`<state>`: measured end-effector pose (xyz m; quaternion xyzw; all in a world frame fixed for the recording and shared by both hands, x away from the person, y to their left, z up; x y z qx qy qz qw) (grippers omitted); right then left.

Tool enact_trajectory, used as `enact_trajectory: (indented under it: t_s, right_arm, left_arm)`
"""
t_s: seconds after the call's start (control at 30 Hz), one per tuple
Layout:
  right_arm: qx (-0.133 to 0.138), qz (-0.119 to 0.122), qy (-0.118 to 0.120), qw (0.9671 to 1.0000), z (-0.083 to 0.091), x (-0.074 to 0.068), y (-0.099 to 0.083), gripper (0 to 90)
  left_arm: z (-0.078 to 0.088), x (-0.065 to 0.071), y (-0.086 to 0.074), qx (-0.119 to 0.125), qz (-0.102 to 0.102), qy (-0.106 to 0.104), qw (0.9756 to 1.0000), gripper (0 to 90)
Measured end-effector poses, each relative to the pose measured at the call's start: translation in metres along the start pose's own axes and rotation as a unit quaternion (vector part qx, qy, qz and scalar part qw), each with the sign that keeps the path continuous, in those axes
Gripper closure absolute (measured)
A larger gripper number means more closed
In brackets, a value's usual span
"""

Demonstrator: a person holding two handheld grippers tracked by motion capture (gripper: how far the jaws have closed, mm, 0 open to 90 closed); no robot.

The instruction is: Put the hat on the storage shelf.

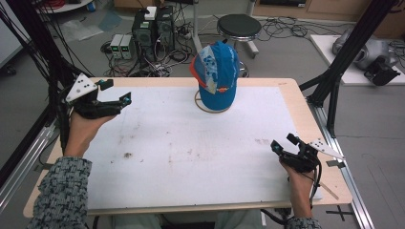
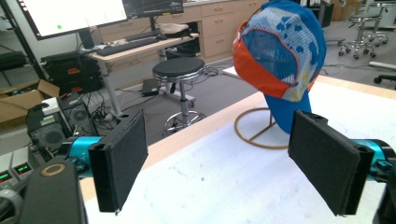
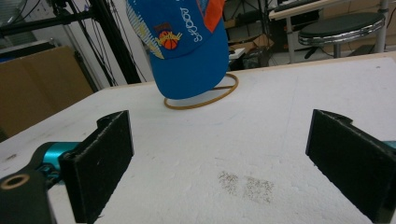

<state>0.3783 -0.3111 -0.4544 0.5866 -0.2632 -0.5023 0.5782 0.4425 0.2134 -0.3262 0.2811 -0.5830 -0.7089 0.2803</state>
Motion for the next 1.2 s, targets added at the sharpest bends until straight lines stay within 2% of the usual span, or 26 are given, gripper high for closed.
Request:
enact_trajectory:
  t_s: [0.1, 0.13, 0.37, 0.4, 0.43, 0.47, 0.53, 0.57, 0.63, 0.67, 0.97, 1.2]
  right_arm:
    - [0.001, 0.0, 0.0, 1.0, 0.0, 0.0, 0.0, 6.7]
    - [0.0, -0.001, 0.0, 1.0, 0.0, 0.0, 0.0, 6.7]
    - [0.0, 0.0, 0.0, 1.0, -0.001, 0.0, 0.0, 6.7]
    - [0.0, 0.0, 0.0, 1.0, -0.001, 0.0, 0.0, 6.7]
    - [-0.001, -0.001, -0.001, 1.0, -0.001, 0.0, 0.0, 6.7]
    - [0.001, 0.001, 0.001, 1.0, -0.001, 0.0, 0.0, 6.7]
    - [0.001, 0.001, 0.001, 1.0, -0.001, 0.0, 0.0, 6.7]
    - [0.001, 0.0, 0.001, 1.0, -0.001, -0.001, 0.0, 6.7]
    - [0.002, 0.0, 0.001, 1.0, -0.001, -0.001, 0.001, 6.7]
    - [0.002, 0.001, 0.001, 1.0, -0.001, -0.001, 0.0, 6.7]
    - [0.001, 0.003, -0.001, 1.0, -0.001, -0.002, 0.0, 6.7]
    - [-0.002, 0.004, -0.004, 1.0, -0.001, -0.002, 0.0, 6.7]
  left_arm:
    - [0.006, 0.003, -0.007, 0.003, 0.004, 0.003, 1.0, 19.7]
    - [0.011, 0.005, -0.016, 0.001, 0.006, 0.006, 1.0, 19.7]
    - [0.03, 0.012, -0.047, 0.004, 0.02, 0.028, 0.9994, 19.6]
    - [0.03, 0.012, -0.047, 0.004, 0.02, 0.028, 0.9994, 19.6]
    - [0.035, 0.016, -0.059, 0.008, 0.025, 0.035, 0.9991, 19.6]
    - [0.035, 0.016, -0.059, 0.008, 0.025, 0.035, 0.9991, 19.6]
    - [0.04, 0.018, -0.072, 0.006, 0.029, 0.045, 0.9986, 19.6]
    - [0.044, 0.022, -0.084, 0.006, 0.037, 0.047, 0.9982, 19.6]
    - [0.046, 0.024, -0.089, 0.006, 0.041, 0.046, 0.9981, 19.7]
    - [0.05, 0.027, -0.098, 0.005, 0.048, 0.044, 0.9979, 19.6]
    - [0.063, 0.035, -0.119, 0.008, 0.065, 0.046, 0.9968, 19.6]
    - [0.064, 0.037, -0.126, 0.004, 0.06, 0.047, 0.9971, 19.6]
Point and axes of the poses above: each handheld gripper's, and its own axes: z roughly backward along the jaws, y roughly out of its top, x roughly to its right, the point moved 9 cm from there along -z, roughly forward along the jaws, and after that the axes turned 9 degrees about -y, right-handed, at the moved point
